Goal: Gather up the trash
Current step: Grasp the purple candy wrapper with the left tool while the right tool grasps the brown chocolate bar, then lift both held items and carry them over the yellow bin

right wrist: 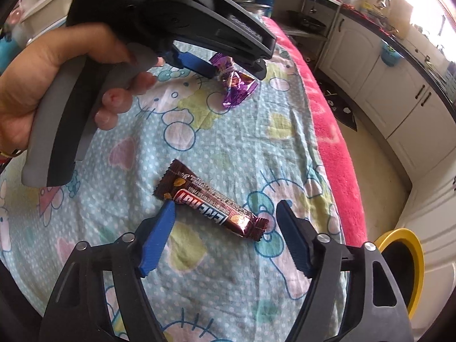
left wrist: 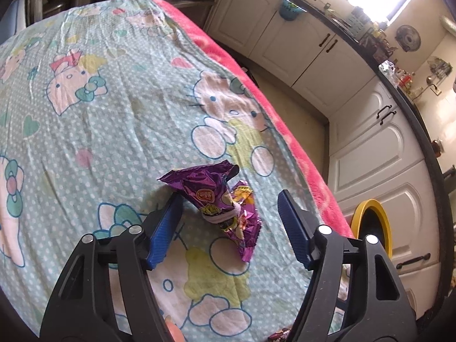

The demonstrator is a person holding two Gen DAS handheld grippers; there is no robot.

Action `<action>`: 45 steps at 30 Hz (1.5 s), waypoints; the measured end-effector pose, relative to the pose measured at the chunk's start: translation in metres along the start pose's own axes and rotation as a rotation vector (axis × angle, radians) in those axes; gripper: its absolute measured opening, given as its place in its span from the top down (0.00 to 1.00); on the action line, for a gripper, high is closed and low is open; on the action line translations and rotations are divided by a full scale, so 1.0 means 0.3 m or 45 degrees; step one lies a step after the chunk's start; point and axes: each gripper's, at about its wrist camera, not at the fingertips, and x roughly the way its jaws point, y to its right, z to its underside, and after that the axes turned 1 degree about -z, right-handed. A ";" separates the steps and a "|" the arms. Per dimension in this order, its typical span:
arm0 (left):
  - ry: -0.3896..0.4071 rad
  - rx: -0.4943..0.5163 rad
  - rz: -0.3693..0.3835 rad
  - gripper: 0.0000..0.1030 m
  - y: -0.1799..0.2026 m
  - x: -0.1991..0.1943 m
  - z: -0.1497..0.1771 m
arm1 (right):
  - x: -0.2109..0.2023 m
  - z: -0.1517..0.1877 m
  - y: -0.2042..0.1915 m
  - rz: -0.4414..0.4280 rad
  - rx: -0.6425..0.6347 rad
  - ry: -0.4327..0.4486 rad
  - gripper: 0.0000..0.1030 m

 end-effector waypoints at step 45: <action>0.305 0.137 -0.044 0.81 -0.186 -0.550 0.290 | -0.280 0.042 -0.141 -0.143 0.149 0.251 0.92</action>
